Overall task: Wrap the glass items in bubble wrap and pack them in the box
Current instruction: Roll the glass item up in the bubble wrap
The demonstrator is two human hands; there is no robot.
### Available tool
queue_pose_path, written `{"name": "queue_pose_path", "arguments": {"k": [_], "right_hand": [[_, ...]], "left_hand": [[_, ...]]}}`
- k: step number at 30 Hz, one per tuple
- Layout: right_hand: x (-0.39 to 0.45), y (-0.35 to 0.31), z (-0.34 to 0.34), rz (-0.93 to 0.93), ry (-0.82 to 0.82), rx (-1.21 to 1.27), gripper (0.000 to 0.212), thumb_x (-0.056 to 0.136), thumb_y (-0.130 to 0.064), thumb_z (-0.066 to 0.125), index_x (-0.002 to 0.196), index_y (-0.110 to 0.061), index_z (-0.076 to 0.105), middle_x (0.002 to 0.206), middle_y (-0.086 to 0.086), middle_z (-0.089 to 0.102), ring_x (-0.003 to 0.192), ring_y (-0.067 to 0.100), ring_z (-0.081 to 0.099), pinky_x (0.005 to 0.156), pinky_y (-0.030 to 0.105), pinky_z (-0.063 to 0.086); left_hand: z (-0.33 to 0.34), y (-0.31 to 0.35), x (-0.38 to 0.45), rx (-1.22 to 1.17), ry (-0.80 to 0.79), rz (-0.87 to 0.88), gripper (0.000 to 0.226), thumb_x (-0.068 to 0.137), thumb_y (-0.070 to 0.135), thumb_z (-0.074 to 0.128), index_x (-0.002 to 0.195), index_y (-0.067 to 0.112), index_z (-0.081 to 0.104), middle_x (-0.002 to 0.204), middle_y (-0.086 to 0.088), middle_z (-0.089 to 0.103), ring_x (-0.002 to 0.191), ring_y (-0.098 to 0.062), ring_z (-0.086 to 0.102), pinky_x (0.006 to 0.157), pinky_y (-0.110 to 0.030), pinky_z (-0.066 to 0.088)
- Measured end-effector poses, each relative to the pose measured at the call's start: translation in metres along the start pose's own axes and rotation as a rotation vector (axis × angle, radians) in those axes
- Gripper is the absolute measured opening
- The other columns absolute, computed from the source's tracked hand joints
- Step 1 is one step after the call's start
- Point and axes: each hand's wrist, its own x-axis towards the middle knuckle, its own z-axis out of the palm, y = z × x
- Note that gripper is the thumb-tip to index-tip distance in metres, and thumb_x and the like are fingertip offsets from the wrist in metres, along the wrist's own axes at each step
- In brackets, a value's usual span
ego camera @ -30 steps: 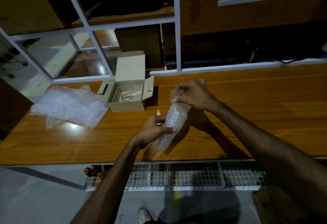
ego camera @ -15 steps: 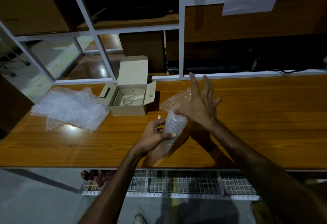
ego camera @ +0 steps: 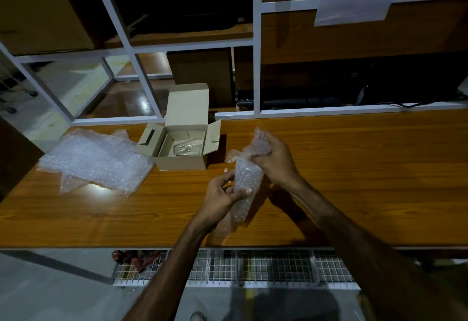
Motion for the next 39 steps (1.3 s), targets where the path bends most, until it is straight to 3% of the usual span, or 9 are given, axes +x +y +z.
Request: {"name": "queue_pose_path", "arguments": {"k": [3,8,15,21,25,30,34,37,39], "right_hand": [[0.004,0.002,-0.005,-0.09,-0.096,-0.137,0.016,0.086,-0.007,0.08,0.092,-0.021,0.073,0.109,-0.004,0.074,0.099,0.008,0.07,0.084,0.041,0.063],[0.012,-0.004,-0.015,-0.066,-0.31,-0.155,0.019,0.097,-0.003,0.064,0.101,-0.013,0.079,0.125,-0.001,0.064,0.117,0.013,0.062,0.096,0.047,0.06],[0.006,-0.019,-0.027,0.127,-0.511,-0.074,0.061,0.095,-0.054,0.046,0.14,-0.013,0.053,0.144,0.0,0.047,0.121,0.005,0.05,0.088,0.012,0.041],[0.018,-0.014,-0.024,-0.016,-0.468,-0.262,0.03,0.11,-0.034,0.047,0.111,-0.019,0.073,0.116,-0.004,0.065,0.11,0.012,0.062,0.095,0.035,0.053],[0.02,-0.019,-0.021,-0.108,-0.352,-0.335,0.009,0.097,-0.019,0.071,0.106,-0.02,0.074,0.101,-0.015,0.065,0.094,-0.004,0.061,0.078,0.024,0.048],[0.019,-0.022,-0.015,-0.068,-0.27,-0.244,0.042,0.082,-0.009,0.085,0.11,-0.027,0.06,0.097,-0.001,0.069,0.089,0.012,0.069,0.069,0.032,0.062],[0.019,-0.027,-0.012,-0.091,-0.289,-0.358,0.019,0.086,-0.015,0.082,0.095,-0.024,0.068,0.097,-0.006,0.069,0.09,0.008,0.067,0.075,0.034,0.06],[0.02,-0.033,-0.017,-0.092,-0.431,-0.364,0.015,0.098,-0.019,0.07,0.112,-0.021,0.075,0.111,-0.008,0.073,0.097,-0.004,0.064,0.083,0.025,0.053],[0.02,-0.035,-0.02,-0.061,-0.553,-0.429,0.026,0.105,-0.023,0.06,0.128,-0.025,0.071,0.135,-0.007,0.067,0.12,0.003,0.058,0.105,0.041,0.048]], "left_hand": [[-0.001,0.002,0.0,-0.024,0.008,0.002,0.066,0.081,0.013,0.082,0.143,0.009,0.06,0.135,-0.008,0.071,0.116,-0.028,0.073,0.091,-0.042,0.063],[-0.005,0.007,0.0,-0.037,0.026,0.017,0.061,0.084,0.007,0.08,0.142,0.009,0.06,0.133,-0.007,0.071,0.114,-0.025,0.074,0.086,-0.034,0.063],[-0.017,0.011,0.001,-0.007,0.052,0.034,0.054,0.091,0.003,0.076,0.141,0.011,0.059,0.131,-0.003,0.072,0.116,-0.024,0.073,0.088,-0.035,0.062],[-0.017,0.011,0.001,0.024,0.051,0.043,0.054,0.089,0.002,0.077,0.14,0.012,0.061,0.13,0.0,0.073,0.116,-0.023,0.073,0.089,-0.035,0.062],[-0.016,0.012,0.0,0.054,0.056,0.058,0.055,0.087,0.003,0.08,0.137,0.015,0.063,0.129,0.002,0.073,0.115,-0.021,0.073,0.088,-0.034,0.063],[-0.018,0.01,0.0,0.117,0.062,0.079,0.053,0.088,0.006,0.081,0.137,0.013,0.064,0.13,0.0,0.073,0.117,-0.022,0.072,0.094,-0.041,0.062],[-0.02,0.01,0.0,0.139,0.065,0.065,0.055,0.087,0.008,0.082,0.139,0.015,0.063,0.134,-0.002,0.071,0.118,-0.022,0.071,0.097,-0.046,0.061],[-0.02,0.012,-0.001,0.112,0.074,0.07,0.053,0.088,0.002,0.078,0.138,0.012,0.063,0.129,0.002,0.074,0.115,-0.019,0.073,0.089,-0.034,0.062],[-0.022,0.013,-0.002,0.096,0.098,0.078,0.053,0.089,0.0,0.077,0.138,0.011,0.062,0.126,0.006,0.075,0.112,-0.014,0.074,0.085,-0.026,0.061]]}}
